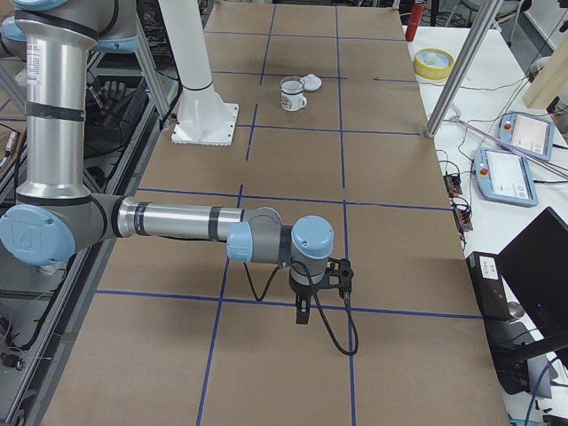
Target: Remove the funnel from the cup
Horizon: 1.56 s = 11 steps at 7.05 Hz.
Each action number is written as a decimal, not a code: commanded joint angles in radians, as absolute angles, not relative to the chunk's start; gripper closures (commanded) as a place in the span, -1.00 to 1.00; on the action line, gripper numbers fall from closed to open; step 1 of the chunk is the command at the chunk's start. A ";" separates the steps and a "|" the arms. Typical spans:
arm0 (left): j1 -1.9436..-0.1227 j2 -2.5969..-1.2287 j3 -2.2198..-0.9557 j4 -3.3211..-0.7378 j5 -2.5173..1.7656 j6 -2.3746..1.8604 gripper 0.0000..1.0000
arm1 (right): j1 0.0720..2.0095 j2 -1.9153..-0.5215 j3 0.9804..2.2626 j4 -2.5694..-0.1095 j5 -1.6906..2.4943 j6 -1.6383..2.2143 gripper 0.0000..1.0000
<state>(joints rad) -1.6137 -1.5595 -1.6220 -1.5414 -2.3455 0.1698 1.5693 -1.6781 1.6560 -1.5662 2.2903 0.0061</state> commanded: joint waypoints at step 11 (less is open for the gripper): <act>-1.314 -1.849 -1.813 -1.704 -2.342 -0.305 -1.00 | 1.569 -1.678 1.655 -1.566 2.290 0.006 -1.00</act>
<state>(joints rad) -1.3937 -1.7860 -1.7624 -1.7022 -2.3440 -0.1477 1.5693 -1.6782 1.6552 -1.5662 2.2902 0.0061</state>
